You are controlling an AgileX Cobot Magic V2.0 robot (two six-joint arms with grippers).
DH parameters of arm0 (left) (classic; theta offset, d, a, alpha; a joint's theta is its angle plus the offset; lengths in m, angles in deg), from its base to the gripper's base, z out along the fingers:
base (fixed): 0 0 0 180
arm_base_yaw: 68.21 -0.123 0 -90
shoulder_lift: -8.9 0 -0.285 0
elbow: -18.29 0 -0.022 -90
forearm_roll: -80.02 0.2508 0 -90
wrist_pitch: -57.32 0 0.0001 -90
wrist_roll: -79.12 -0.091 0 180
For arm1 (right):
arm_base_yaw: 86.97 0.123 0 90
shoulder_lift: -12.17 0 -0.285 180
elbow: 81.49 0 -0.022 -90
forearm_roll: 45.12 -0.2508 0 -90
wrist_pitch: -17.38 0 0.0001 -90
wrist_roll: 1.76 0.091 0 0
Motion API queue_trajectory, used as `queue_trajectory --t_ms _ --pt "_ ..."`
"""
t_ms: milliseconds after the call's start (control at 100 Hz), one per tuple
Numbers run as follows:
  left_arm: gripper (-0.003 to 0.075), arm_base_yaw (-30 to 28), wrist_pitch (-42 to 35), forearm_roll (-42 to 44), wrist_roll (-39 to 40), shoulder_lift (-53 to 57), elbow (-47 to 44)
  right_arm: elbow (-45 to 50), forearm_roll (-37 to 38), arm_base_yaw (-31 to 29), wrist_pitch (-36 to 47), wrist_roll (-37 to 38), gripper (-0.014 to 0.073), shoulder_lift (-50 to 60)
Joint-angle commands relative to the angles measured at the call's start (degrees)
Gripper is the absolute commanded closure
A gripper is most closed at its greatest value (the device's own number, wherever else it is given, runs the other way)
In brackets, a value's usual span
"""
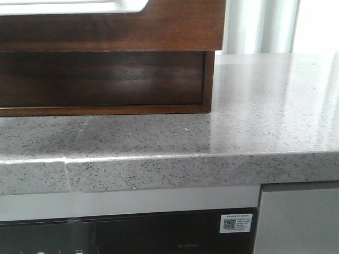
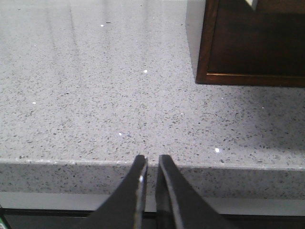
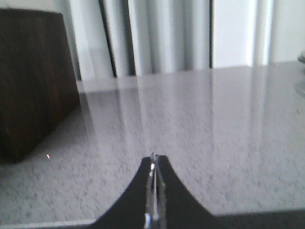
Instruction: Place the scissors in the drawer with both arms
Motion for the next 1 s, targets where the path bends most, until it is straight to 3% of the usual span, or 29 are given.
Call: queue_trajectory --t_ms 0,320,520,990 --pt "0.0717 0.0 -3.4 -0.6 0.1 1.9 -0.8 0.7 0.9 -0.9 0.6 -0.2 0.0699 1.3" --pt "0.0717 0.0 -3.4 -0.6 0.1 1.9 -0.8 0.7 -3.2 -1.0 -5.8 -7.1 0.0699 1.3" --pt "0.0717 0.0 -3.4 -0.6 0.1 1.9 -0.8 0.7 -3.2 -1.0 -14.5 -8.7 0.0699 1.3" --pt "0.0717 0.0 -3.4 -0.6 0.1 1.9 -0.8 0.7 -3.2 -1.0 -14.5 -9.4 0.0699 1.3"
